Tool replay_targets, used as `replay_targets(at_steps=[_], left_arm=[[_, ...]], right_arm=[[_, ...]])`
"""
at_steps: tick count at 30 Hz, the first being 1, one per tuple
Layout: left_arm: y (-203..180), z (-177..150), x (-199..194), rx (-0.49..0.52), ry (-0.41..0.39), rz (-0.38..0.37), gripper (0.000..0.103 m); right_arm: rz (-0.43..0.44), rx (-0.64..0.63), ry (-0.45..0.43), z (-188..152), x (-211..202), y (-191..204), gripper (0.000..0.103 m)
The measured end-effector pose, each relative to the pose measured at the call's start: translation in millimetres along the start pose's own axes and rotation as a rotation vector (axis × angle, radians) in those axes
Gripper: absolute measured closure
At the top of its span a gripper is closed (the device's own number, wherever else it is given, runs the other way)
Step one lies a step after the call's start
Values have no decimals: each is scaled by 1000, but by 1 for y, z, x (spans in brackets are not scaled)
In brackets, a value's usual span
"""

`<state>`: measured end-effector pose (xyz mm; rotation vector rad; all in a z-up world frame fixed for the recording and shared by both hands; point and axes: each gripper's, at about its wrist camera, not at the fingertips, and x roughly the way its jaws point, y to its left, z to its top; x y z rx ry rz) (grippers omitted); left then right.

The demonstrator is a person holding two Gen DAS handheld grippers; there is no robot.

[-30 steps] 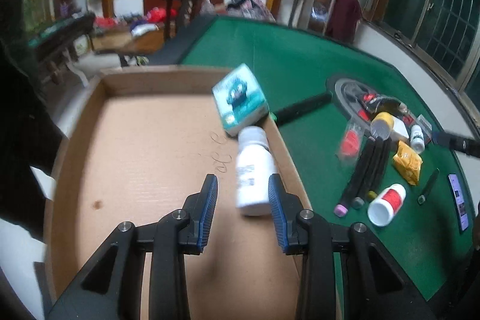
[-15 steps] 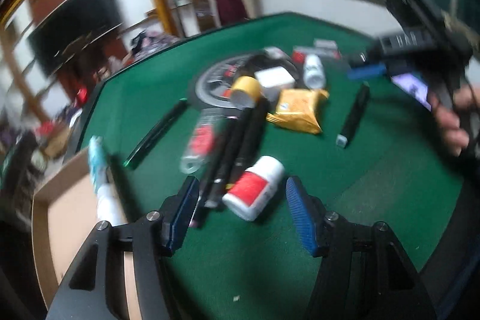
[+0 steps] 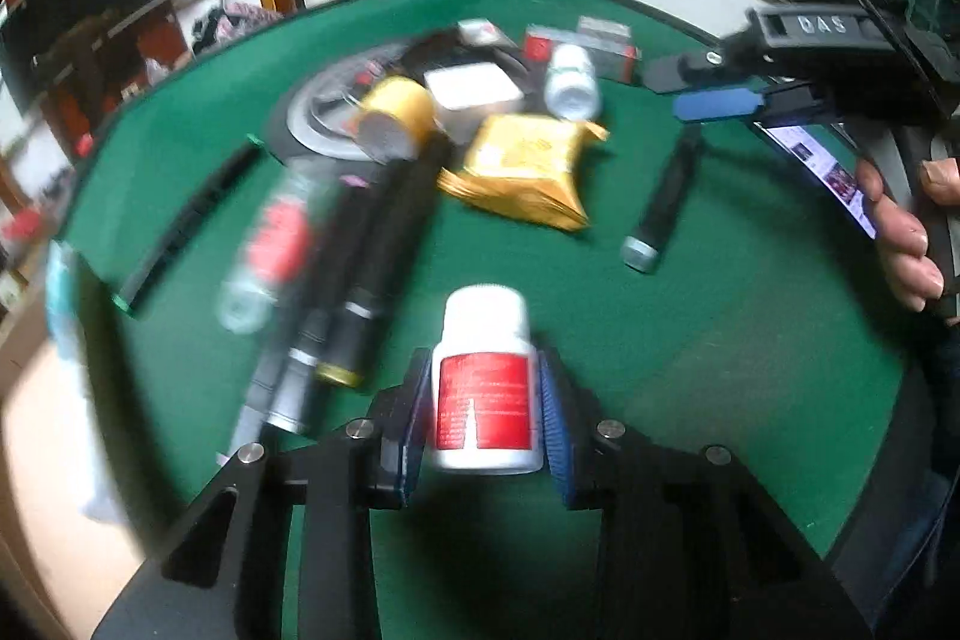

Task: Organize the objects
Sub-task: 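Grasp the red-labelled bottle with the left tool while the right tool grasps a black marker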

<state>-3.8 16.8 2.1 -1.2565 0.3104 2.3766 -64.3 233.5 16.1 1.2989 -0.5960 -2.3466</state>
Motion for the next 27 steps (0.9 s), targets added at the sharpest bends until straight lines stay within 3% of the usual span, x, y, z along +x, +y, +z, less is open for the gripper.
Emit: replay_targets(at_steps=[3, 7, 12, 15, 19, 20, 22, 27], left_arm=[[-1, -1, -2, -66, -11, 6, 74], [-3, 0, -2, -54, -12, 30, 74], [-3, -1, -3, -72, -16, 15, 74], [-4, 0, -2, -78, -15, 17, 74], [-6, 1, -1, -77, -13, 24, 74], [-6, 1, -1, -77, -13, 24, 74], [-7, 1, -1, -72, -12, 26, 74], [-9, 2, 0, -95, -14, 37, 74]], right_arm=[[-15, 33, 23, -5, -1, -7, 49], [-99, 22, 40, -24, -15, -2, 49], [-179, 37, 106, -29, -2, -2, 48], [-240, -14, 126, -21, 8, 12, 47], [-428, -223, 140, -15, 37, 43, 46], [-434, -269, 133, -17, 41, 47, 48], [-443, -372, 104, -25, 42, 54, 64], [-412, -425, 79, -30, 28, 42, 91]])
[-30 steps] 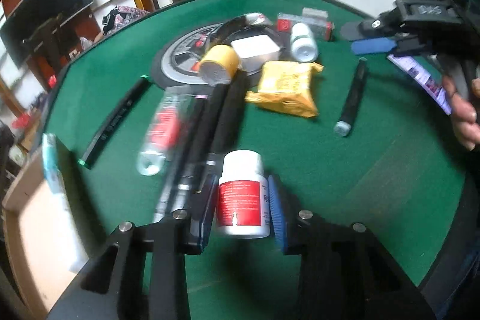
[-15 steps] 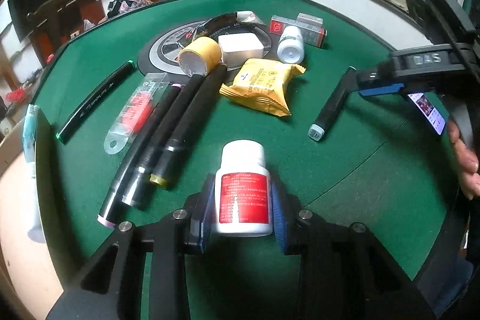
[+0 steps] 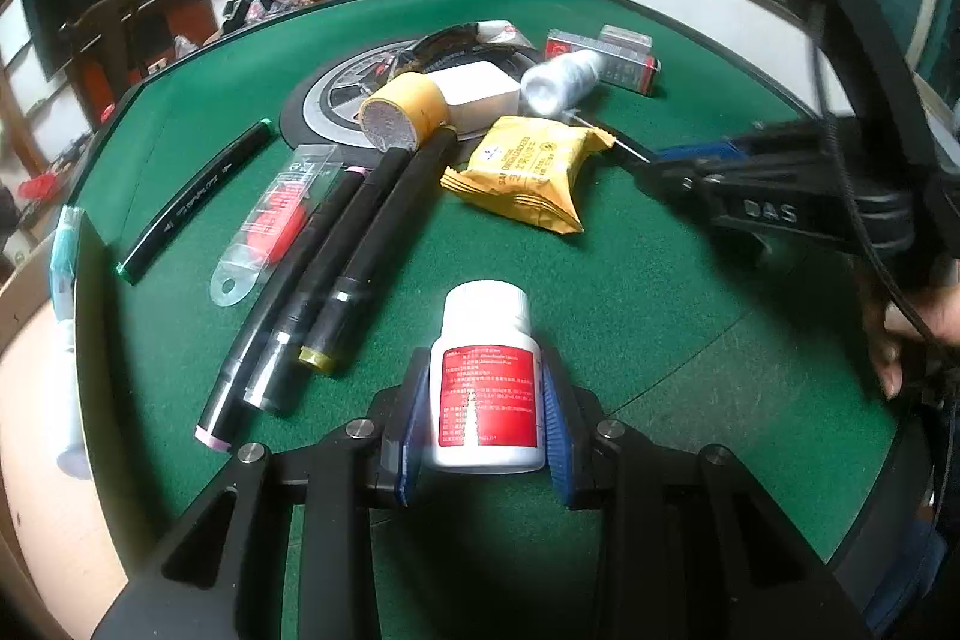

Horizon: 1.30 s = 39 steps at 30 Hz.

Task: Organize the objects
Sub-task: 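Grasp the red-labelled bottle with the left tool while the right tool grasps a black marker, then carry the red-labelled bottle and black marker with both tools into the tray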

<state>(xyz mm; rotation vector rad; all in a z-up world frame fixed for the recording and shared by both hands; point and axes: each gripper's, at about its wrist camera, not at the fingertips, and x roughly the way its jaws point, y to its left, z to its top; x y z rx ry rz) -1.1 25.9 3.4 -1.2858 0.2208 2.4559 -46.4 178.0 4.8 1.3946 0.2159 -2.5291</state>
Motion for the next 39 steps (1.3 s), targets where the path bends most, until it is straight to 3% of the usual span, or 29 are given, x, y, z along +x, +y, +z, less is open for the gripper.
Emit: replay_targets(at_steps=[5, 12, 26, 39], left_arm=[[5, 1, -2, -61, -4, -32, 74], [8, 5, -10, -99, -11, -51, 74], [22, 3, -28, -152, -56, -62, 74], [57, -5, -60, -234, -141, -63, 74]], right_arm=[[119, 100, -33, -10, -8, -24, 91], [192, 130, -86, -13, -25, -39, 91], [284, 179, -115, -14, -36, -30, 91], [377, 171, -125, -3, -46, -8, 91]])
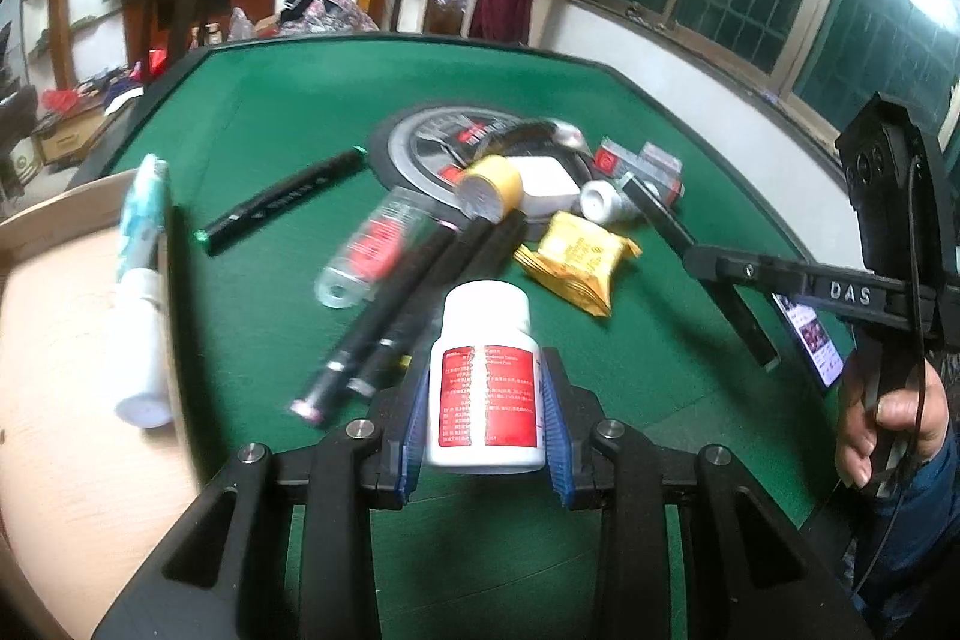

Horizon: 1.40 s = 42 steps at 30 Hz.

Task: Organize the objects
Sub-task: 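Carry the red-labelled bottle and black marker with both tools into the tray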

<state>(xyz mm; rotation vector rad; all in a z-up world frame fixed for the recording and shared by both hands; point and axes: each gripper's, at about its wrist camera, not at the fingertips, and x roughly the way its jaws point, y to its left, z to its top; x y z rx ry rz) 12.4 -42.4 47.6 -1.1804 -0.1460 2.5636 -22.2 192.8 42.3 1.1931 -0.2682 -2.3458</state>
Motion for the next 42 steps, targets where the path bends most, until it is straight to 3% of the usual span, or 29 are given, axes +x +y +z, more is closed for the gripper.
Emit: replay_targets(at_steps=[7, 15, 22, 26, 33, 42], left_arm=[[43, -3, -29, -92, -61, 38, 74], [108, -15, -61, -242, -124, 132, 74], [152, -26, -53, -362, -110, 193, 74], [162, -30, -46, -396, -97, 196, 74], [173, -32, -34, -474, -81, 162, 74], [175, -33, -28, -501, -58, 190, 74]], right_arm=[[77, -110, 45, 11, 19, 65, 91], [173, -237, 90, 29, 55, 150, 91], [261, -287, 174, 48, 116, 227, 90], [235, -298, 223, 59, 164, 264, 90], [164, -265, 297, 71, 240, 285, 90], [133, -268, 315, 76, 263, 285, 90]])
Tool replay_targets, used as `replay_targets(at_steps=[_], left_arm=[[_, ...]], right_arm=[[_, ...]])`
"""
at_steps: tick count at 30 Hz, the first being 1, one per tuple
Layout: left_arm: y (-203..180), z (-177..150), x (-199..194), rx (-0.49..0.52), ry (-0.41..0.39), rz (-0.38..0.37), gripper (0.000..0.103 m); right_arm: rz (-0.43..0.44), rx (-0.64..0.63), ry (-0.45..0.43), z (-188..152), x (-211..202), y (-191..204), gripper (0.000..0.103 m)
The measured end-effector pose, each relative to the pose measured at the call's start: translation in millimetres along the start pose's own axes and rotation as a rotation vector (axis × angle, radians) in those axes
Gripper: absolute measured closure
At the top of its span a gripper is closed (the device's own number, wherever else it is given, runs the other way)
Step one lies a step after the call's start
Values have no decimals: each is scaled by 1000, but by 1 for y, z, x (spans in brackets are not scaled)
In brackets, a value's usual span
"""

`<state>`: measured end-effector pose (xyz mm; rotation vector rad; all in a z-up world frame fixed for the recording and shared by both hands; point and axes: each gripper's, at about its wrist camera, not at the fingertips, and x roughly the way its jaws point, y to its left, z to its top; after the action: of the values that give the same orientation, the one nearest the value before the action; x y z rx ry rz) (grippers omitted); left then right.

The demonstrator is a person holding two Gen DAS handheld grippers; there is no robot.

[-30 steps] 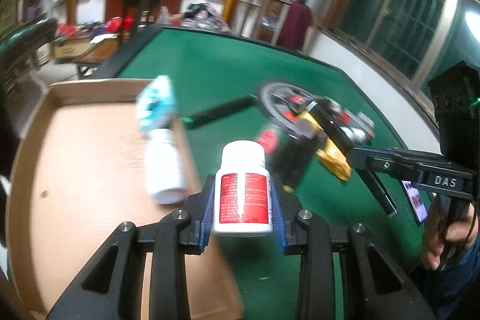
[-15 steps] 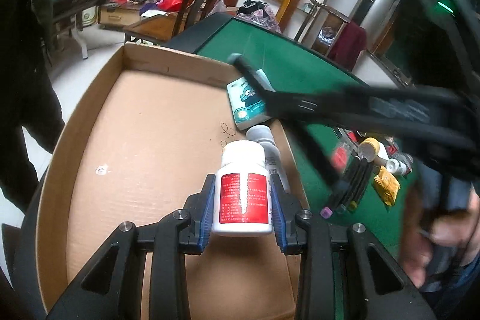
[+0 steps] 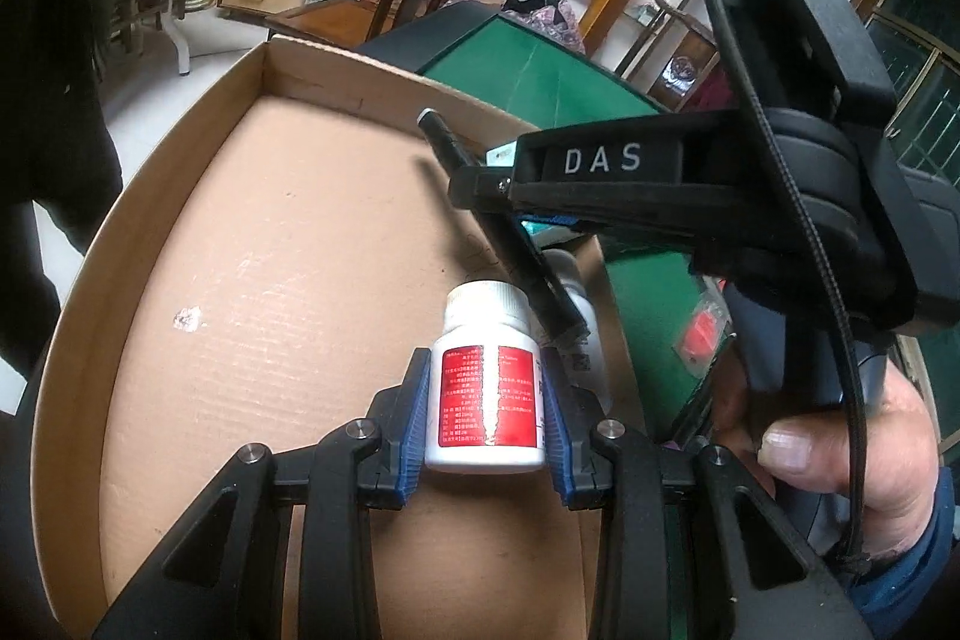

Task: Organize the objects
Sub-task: 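Carry the red-labelled bottle and black marker with both tools into the tray, then open both tools to drop the bottle and marker in the tray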

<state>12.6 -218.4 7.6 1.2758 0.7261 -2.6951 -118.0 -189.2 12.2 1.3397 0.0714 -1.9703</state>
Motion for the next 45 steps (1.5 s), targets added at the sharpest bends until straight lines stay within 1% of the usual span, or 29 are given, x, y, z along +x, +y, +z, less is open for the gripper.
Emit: replay_targets(at_steps=[4, 10, 13, 16, 21, 26, 29, 32, 36, 38, 40, 41, 45], left_arm=[[-3, 1, -1, -5, -2, 7, 74], [-3, -2, -3, -15, -3, 17, 74], [-1, -3, -7, -29, -13, 9, 72], [2, -3, -9, -40, -8, 21, 71], [4, -8, -15, -52, -10, 14, 69], [2, -8, -24, -43, -20, 16, 69], [-1, -8, -29, -29, -31, 19, 69], [-9, -9, -32, -12, -41, 16, 69], [-20, -11, -34, 20, -45, 29, 69], [-30, -14, -36, 42, -48, 20, 69], [-40, -14, -36, 63, -50, 12, 69], [-44, -14, -36, 74, -50, 9, 69], [-69, -16, -30, 124, -43, -14, 69]], right_arm=[[-26, 12, -3, 0, -2, -3, 91], [-32, 10, 9, -3, 0, -7, 90], [-37, 3, 8, -5, -2, -7, 90], [-26, 9, 10, -4, -3, -7, 89], [-12, 32, 9, -4, -7, -9, 82], [11, 49, 11, -8, -12, -8, 81], [24, 54, -10, -13, -23, -9, 81], [34, 56, -33, -18, -35, -9, 81], [47, 66, -40, -31, -45, -11, 81], [48, 70, -50, -40, -52, -14, 81], [62, 88, -68, -49, -63, -22, 81], [91, 83, -69, -55, -70, -28, 81], [109, 130, -101, -75, -93, -52, 81]])
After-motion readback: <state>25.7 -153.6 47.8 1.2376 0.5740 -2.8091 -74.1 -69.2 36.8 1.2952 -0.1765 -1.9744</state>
